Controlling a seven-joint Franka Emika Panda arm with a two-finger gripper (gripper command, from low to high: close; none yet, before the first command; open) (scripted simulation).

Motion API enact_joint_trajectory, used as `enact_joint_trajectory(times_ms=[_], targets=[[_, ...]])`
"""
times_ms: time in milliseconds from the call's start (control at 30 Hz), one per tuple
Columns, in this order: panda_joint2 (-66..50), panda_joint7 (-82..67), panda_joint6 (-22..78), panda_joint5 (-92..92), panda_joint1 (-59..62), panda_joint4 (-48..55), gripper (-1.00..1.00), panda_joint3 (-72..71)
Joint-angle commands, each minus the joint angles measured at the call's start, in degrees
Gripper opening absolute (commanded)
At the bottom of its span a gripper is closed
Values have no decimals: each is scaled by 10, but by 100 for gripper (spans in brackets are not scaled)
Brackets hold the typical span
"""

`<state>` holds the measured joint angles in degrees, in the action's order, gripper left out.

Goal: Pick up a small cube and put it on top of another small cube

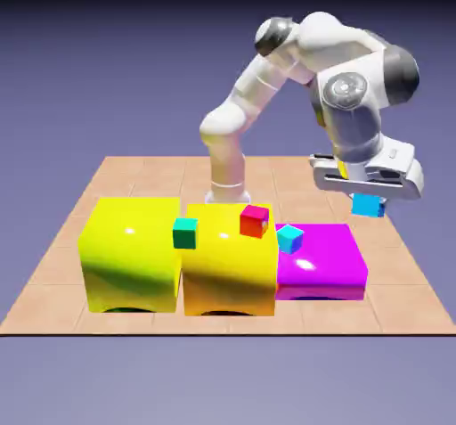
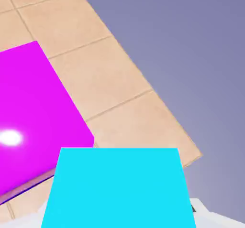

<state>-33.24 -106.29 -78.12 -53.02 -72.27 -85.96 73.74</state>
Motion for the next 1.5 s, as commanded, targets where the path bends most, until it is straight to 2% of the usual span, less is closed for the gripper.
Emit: enact_joint_trajectory(times_ms=[0,1467], targets=[[13,1,2,7,-16,-1,-100,21],[571,34,111,327,-709,-30,-100,911]])
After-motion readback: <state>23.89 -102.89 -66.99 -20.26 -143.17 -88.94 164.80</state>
